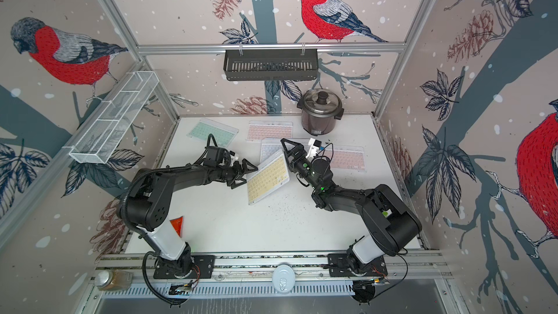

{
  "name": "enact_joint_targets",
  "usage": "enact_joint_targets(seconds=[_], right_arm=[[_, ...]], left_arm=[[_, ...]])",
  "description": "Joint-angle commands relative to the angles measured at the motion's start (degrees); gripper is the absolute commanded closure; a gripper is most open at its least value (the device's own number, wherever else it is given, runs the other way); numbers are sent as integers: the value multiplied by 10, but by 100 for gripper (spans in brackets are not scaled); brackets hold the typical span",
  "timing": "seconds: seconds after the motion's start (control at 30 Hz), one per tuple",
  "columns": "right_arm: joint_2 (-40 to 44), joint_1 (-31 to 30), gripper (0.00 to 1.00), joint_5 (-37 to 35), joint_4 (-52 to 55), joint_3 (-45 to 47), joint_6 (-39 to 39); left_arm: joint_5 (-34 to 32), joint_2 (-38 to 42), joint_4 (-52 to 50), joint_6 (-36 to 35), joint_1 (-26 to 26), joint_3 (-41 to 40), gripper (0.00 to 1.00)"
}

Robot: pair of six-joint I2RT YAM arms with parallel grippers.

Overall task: Stack the numeric keypads
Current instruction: Pick up the numeric keypad from the center of the board.

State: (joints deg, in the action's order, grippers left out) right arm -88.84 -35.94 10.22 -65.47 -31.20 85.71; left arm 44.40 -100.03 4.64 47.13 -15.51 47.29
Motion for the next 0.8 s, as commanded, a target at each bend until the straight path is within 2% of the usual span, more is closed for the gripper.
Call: enact_joint_targets(seconds=[0.0, 0.17, 0.3, 0.43, 0.77], right_arm=[[-21, -13, 0, 34, 30, 2, 54], [-32, -26, 0, 21, 6, 10, 72], [-15, -26, 0, 23, 51, 4, 65], [19, -26, 0, 34, 167, -15, 31], [73, -24, 0, 132, 464, -109, -90]], left_arm=[[38, -1, -4, 6, -2, -6, 1], [38, 0, -3, 5, -1, -9, 1], [38, 0, -3, 4, -2, -10, 1], [38, -1, -7, 2, -2, -6, 1], [35, -4, -7, 3, -2, -6, 1]])
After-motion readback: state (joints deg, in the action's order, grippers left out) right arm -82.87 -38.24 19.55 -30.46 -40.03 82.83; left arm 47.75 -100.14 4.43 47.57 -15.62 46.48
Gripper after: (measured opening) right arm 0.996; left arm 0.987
